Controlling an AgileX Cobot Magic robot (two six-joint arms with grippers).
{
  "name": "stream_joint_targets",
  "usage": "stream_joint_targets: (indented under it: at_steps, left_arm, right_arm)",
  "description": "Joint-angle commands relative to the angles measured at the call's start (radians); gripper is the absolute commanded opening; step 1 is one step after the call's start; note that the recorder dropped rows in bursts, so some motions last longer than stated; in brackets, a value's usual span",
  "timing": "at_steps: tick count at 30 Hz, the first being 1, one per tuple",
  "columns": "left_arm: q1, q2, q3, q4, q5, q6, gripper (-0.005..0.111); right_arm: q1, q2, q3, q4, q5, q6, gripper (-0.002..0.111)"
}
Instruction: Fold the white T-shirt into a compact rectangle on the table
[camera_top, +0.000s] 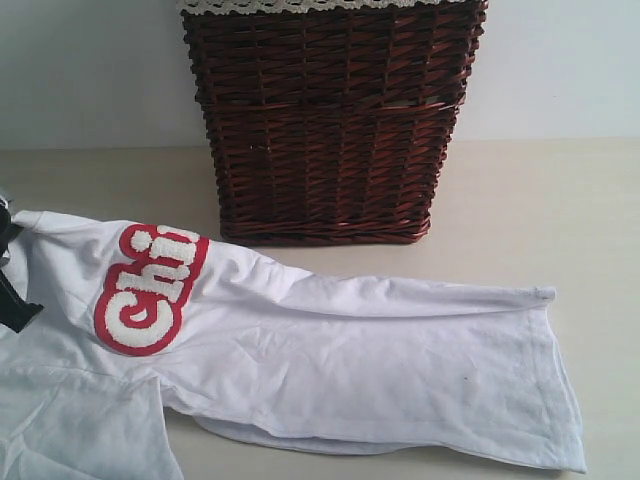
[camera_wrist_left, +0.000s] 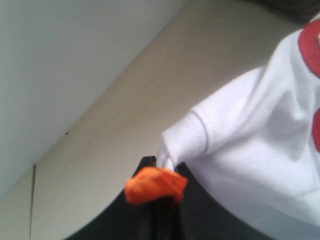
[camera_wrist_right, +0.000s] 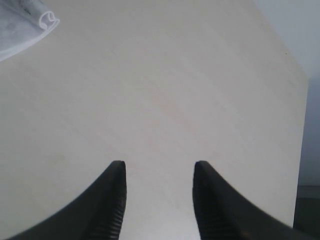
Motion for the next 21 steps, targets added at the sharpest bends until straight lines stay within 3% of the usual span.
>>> stream_joint_targets:
  at_steps: [1,21]
  left_arm:
    - [0.001,-0.006,-0.001,-0.013,0.032,0.002,0.000]
    - [0.001,-0.006,-0.001,-0.018,0.064,0.002,0.000]
  right_arm:
    - [-0.004,-0.008,0.005,0.000,0.001,0.002,0.043]
    - [-0.004,-0.008,0.005,0.027,0.003,0.002,0.043]
